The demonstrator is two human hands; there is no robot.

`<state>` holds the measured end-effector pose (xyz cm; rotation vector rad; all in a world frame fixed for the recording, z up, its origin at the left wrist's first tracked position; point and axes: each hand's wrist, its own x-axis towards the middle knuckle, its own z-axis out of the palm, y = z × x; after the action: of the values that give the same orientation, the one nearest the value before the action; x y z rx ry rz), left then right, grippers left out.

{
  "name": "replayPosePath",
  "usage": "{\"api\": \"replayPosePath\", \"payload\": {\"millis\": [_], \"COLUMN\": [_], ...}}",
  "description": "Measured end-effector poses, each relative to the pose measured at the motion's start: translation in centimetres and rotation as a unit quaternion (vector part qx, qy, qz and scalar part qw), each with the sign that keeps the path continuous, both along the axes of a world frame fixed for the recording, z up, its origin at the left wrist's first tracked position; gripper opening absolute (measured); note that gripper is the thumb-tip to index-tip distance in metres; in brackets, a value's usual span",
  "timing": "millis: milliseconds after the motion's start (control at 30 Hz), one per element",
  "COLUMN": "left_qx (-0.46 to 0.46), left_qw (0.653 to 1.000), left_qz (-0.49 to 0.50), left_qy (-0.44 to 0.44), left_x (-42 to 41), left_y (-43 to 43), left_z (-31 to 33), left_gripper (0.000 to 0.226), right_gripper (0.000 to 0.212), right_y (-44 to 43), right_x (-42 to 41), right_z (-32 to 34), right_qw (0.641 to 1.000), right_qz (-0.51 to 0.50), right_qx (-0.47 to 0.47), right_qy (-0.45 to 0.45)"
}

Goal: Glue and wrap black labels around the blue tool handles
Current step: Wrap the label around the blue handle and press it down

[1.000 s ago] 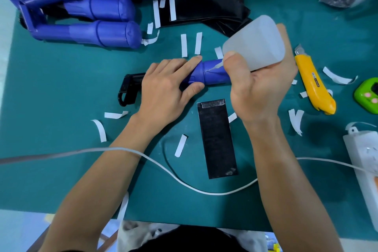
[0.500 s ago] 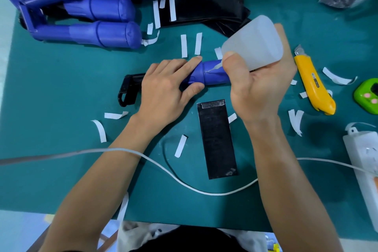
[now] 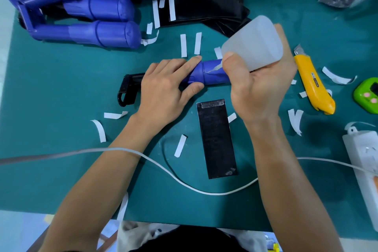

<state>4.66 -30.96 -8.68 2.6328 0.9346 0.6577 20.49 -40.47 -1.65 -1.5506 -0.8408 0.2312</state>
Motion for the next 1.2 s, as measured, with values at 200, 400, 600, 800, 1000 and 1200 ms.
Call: {"api": "replayPosePath", "payload": {"millis": [200,400,600,800,1000,1200], "left_qx": [0.002,0.002,0.001,0.004,0.004,0.004], "left_qw": [1.0,1.0,1.0,1.0,1.0,1.0], "left_qz": [0.001,0.001,0.001,0.001,0.0,-0.001], "left_qy": [0.003,0.001,0.004,0.0,-0.002,-0.004], "left_x": [0.0,0.0,0.0,-0.1,-0.1,0.0], "left_y": [0.1,0.1,0.2,0.2,0.2,0.2], "left_z": [-0.1,-0.3,-0.3,-0.3,-0.4,-0.4], "left_gripper": [0.052,0.052,0.052,0.052,0.052,0.05], "right_gripper": [0.021,0.024,0.021,0.029,0.032,0.027], "right_y": [0.0,0.0,-0.2,-0.4,-0.7,-0.9], "right_x": [0.0,0.1,0.2,0.2,0.5,0.7], "right_z": [-0.1,0.1,-0.1,0.1,0.3,0.4], "right_qw": [1.0,1.0,1.0,1.0,1.0,0.999], "right_qz": [0.0,-0.003,-0.008,-0.017,-0.031,-0.033], "right_qx": [-0.001,0.002,-0.001,-0.003,-0.001,0.006], "right_qy": [0.005,0.003,0.013,0.01,0.004,0.001]}}
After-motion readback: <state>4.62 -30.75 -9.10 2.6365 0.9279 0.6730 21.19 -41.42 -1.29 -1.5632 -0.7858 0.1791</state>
